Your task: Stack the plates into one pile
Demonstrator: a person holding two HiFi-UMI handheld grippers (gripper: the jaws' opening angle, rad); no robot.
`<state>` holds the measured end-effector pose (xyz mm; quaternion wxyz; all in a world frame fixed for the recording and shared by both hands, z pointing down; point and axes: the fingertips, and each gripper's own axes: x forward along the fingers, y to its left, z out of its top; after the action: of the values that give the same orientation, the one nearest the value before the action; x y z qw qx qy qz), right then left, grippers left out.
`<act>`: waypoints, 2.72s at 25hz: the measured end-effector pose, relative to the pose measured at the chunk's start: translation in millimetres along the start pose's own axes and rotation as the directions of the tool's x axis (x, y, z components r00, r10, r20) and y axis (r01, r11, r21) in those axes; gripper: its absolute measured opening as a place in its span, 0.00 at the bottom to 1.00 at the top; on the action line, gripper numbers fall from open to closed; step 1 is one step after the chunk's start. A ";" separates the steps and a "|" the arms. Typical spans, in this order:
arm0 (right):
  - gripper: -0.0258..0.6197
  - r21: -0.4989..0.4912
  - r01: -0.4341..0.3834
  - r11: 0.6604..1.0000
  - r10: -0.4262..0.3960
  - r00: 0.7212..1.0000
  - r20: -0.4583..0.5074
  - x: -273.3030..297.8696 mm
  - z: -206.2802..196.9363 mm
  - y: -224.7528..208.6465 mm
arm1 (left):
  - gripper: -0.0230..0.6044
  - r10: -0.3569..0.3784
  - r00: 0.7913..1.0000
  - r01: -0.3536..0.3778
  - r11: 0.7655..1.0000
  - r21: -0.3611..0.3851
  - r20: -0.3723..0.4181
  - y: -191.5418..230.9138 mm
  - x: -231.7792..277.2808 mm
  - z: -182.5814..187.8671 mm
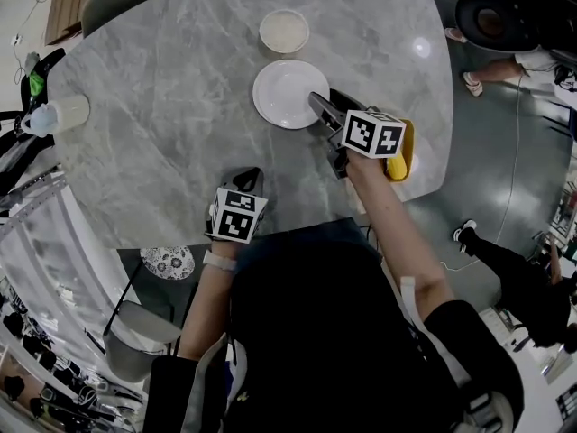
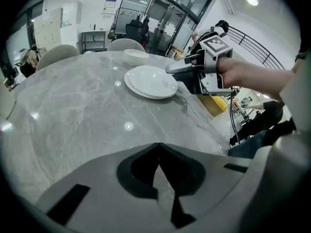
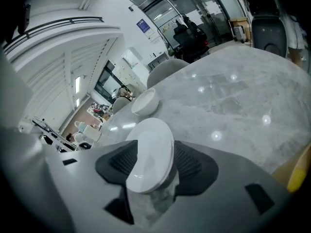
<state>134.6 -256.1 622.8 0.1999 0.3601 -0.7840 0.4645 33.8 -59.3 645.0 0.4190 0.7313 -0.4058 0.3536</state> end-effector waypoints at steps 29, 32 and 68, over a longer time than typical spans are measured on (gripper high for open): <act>0.26 -0.231 -0.028 0.972 0.060 0.990 0.131 -65.2 6.1 103.9 | 0.05 0.028 0.970 -0.051 0.995 0.089 0.241 21.2 -73.5 43.0; 0.19 -0.260 -0.015 0.966 0.060 0.984 0.167 -83.0 7.0 119.2 | 0.05 0.027 0.961 -0.063 0.990 0.122 0.277 20.4 -87.5 57.9; 0.10 -0.553 0.192 0.811 0.098 0.887 0.452 -284.1 19.6 240.9 | 0.05 -0.233 0.670 -0.062 0.929 0.365 0.705 -91.4 -293.7 173.7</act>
<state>141.9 -91.1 288.5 0.1211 0.4007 -0.9029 0.0975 22.4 -99.0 294.2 0.0948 0.8931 -0.4331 0.0755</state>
